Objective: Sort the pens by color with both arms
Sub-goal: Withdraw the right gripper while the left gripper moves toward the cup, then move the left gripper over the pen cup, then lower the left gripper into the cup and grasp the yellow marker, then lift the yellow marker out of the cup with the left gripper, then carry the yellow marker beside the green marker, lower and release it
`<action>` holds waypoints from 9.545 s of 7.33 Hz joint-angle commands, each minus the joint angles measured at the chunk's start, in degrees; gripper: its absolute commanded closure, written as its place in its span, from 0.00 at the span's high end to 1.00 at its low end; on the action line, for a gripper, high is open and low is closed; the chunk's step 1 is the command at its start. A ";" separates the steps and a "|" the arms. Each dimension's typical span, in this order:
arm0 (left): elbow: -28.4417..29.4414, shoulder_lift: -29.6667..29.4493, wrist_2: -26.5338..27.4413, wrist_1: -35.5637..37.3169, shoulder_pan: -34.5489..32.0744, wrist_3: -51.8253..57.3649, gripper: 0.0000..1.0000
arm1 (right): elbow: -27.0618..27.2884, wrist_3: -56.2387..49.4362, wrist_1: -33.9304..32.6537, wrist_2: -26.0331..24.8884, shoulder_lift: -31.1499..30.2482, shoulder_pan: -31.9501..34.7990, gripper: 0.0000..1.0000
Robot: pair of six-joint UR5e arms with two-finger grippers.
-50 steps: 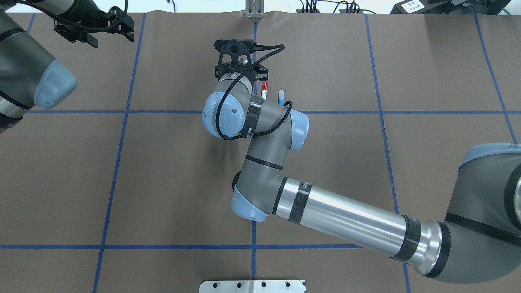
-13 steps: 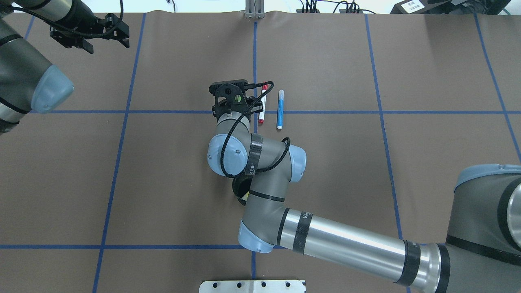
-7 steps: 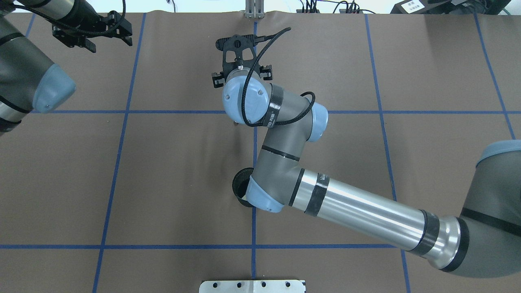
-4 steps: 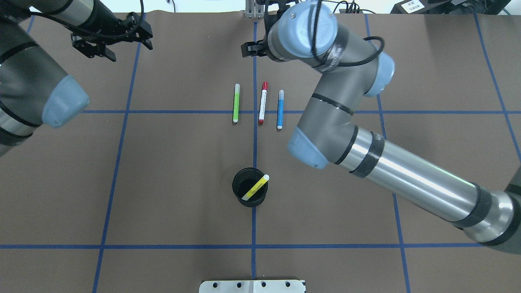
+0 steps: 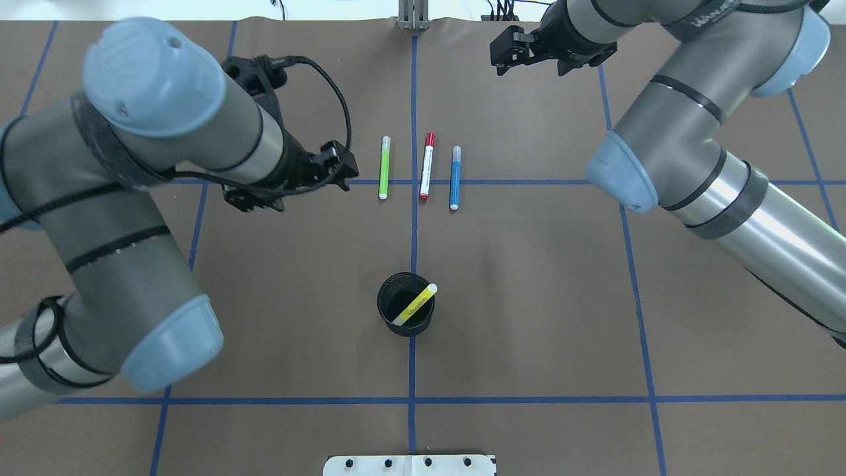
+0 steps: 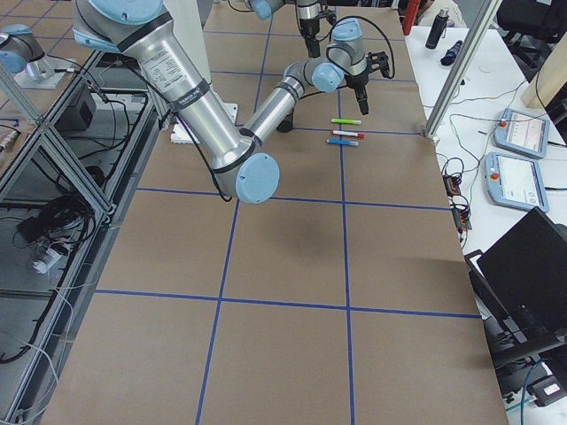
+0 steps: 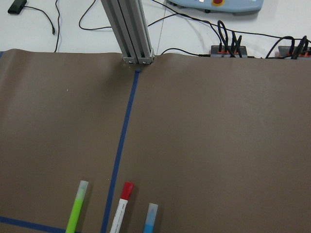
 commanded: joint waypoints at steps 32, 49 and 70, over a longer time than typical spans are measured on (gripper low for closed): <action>15.74 -2.37 13.87 -24.70 16.85 35.66 0.20 | 0.73 -3.85 -0.22 2.29 -6.19 0.53 1.00; 30.80 -11.40 -9.30 -15.73 -9.32 21.01 0.00 | 0.90 -3.85 -0.22 1.85 -5.57 -0.96 1.00; 58.71 -17.22 -3.65 -32.07 -9.62 18.52 0.00 | -0.07 -5.25 -0.13 0.36 -5.66 -2.02 1.00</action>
